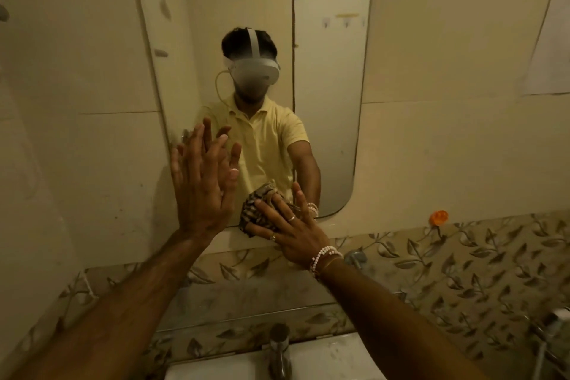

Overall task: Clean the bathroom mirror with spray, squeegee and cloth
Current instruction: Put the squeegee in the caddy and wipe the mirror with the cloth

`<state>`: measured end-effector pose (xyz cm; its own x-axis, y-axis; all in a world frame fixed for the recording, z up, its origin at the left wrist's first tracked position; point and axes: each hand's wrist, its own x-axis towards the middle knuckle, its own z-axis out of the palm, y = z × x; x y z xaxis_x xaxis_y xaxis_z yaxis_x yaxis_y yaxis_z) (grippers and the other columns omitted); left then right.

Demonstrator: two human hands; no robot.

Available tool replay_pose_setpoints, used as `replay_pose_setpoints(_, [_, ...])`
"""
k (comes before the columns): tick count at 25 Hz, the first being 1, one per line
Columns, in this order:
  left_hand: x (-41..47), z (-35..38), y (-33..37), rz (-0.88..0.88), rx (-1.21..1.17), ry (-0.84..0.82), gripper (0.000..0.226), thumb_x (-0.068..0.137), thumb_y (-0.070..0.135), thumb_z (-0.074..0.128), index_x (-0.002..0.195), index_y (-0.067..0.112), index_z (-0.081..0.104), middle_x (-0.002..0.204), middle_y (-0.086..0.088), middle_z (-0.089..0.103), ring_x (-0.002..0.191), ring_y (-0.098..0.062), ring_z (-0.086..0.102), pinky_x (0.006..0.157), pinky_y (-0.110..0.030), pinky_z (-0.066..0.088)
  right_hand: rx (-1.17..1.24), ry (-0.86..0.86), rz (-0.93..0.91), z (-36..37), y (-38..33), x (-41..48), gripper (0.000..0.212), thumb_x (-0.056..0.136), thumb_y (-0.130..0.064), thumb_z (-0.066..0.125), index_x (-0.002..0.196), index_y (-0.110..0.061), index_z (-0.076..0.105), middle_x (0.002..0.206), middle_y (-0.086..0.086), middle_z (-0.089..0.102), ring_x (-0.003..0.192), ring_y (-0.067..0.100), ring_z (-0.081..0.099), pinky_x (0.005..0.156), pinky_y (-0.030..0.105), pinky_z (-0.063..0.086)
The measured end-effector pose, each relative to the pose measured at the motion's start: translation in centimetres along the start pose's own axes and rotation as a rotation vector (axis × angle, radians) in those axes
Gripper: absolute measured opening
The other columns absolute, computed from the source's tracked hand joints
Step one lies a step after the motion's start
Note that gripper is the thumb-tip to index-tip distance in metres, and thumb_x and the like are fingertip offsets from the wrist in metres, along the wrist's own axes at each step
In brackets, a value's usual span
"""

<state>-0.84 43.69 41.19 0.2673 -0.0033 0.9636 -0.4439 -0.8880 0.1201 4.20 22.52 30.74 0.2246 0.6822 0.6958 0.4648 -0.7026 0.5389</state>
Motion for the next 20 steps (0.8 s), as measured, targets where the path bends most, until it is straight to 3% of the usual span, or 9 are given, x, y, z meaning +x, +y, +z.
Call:
replay_pose_setpoints(3, [-0.2,1.4,1.8,0.004,-0.022,0.008,0.054,0.105,0.046,0.034,0.154,0.023,0.041,0.17,-0.012,0.024,0.158,-0.023,0.02,0.124,-0.061,0.016,-0.024,0.021,0.056,-0.1,2.9,-3.0,0.061,0.097,-0.023,0.035,0.154,-0.04,0.02,0.166,0.008,0.009,0.152,0.037,0.011,0.115,0.072,0.007])
replay_pose_setpoints(6, [-0.4,2.8,3.6,0.001,-0.041,-0.007,0.054,0.106,0.047,0.033,0.154,0.024,0.04,0.171,-0.01,0.021,0.16,-0.016,0.012,0.127,-0.057,0.011,-0.033,0.029,0.129,-0.5,5.6,-5.6,0.076,0.087,-0.022,0.052,0.154,-0.041,0.02,0.165,0.008,0.013,0.152,0.037,0.012,0.117,0.068,0.005])
replay_pose_setpoints(14, [-1.0,5.1,7.1,0.014,-0.003,-0.046,0.057,0.106,0.052,0.029,0.154,0.024,0.041,0.17,-0.012,0.023,0.159,-0.026,0.02,0.128,-0.051,0.004,0.094,0.047,0.416,-1.8,10.0,-9.4,0.085,0.075,-0.011,0.065,0.15,-0.033,0.03,0.161,0.017,0.013,0.15,0.041,0.009,0.121,0.06,0.001])
replay_pose_setpoints(17, [-1.6,5.6,8.6,0.012,-0.008,-0.065,0.058,0.106,0.053,0.028,0.154,0.022,0.042,0.17,-0.013,0.023,0.159,-0.026,0.019,0.129,-0.05,0.003,0.172,0.087,0.408,-2.2,10.6,-9.7,0.086,0.075,-0.001,0.059,0.151,-0.031,0.03,0.161,0.018,0.015,0.151,0.038,0.007,0.123,0.054,0.007])
replay_pose_setpoints(20, [-2.6,6.3,10.0,0.071,-0.026,-0.092,0.058,0.107,0.052,0.027,0.156,0.024,0.038,0.17,-0.015,0.023,0.159,-0.027,0.016,0.129,-0.049,0.004,0.233,0.138,0.478,-3.3,10.4,-10.0,0.081,0.077,0.007,0.059,0.147,-0.028,0.037,0.157,0.018,0.022,0.146,0.044,0.022,0.119,0.056,0.023])
